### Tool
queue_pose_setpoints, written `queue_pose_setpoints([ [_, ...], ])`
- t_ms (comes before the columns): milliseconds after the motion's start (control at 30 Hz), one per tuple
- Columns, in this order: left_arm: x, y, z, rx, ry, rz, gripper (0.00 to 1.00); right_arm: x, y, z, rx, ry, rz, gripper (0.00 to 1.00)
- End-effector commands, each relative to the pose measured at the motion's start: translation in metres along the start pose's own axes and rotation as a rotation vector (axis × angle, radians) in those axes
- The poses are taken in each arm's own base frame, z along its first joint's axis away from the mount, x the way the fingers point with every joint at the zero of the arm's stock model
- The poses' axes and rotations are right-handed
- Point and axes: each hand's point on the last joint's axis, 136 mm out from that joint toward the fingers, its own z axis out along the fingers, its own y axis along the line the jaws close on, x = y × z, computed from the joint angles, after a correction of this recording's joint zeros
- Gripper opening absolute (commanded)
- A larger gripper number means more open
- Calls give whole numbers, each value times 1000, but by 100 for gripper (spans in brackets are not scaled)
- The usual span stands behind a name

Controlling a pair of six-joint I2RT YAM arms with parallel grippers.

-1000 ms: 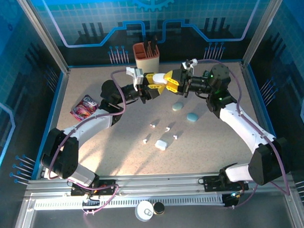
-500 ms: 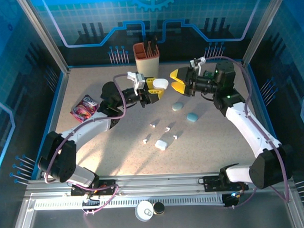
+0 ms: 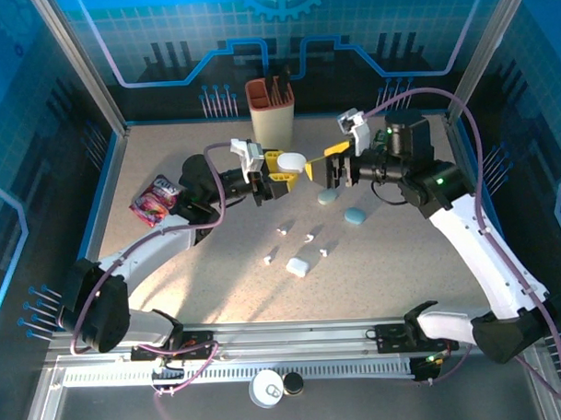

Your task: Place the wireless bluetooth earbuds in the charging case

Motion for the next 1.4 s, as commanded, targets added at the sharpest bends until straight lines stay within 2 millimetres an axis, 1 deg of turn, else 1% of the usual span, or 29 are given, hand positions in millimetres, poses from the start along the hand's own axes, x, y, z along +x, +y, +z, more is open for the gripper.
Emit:
queue_pose_setpoints([
  [0, -1, -12, -4, 32, 10, 22, 44, 6, -5, 2, 86, 51, -159, 81],
  [133, 2, -12, -4, 37, 17, 12, 44, 12, -1, 9, 92, 81, -214, 81],
  [300, 0, -14, -3, 52, 19, 15, 44, 9, -6, 13, 129, 73, -222, 81],
  [467, 3, -18, -4, 75, 47, 21, 44, -5, -13, 9, 187, -3, -192, 80],
  [700, 5, -21, -5, 88, 49, 15, 44, -10, -19, 8, 195, -40, -133, 80],
  [867, 6, -22, -5, 93, 46, 9, 44, -14, -29, 7, 208, -60, -45, 79],
  [1100, 11, -20, -6, 82, 52, 5, 44, -16, -29, -7, 189, -95, -28, 78],
  [1200, 13, -17, -6, 68, 50, 6, 44, -17, -23, -15, 154, -132, -21, 79],
  [1233, 13, -15, -7, 60, 47, 7, 44, -16, -23, -19, 152, -150, -7, 80],
  [1267, 13, -13, -8, 51, 41, 6, 44, -15, -25, -22, 154, -165, 13, 84],
  [1333, 13, -8, -11, 39, 27, 0, 44, -8, -37, -27, 181, -178, 72, 89],
  [1367, 12, -5, -12, 29, 17, -5, 44, -2, -44, -28, 192, -169, 106, 92],
])
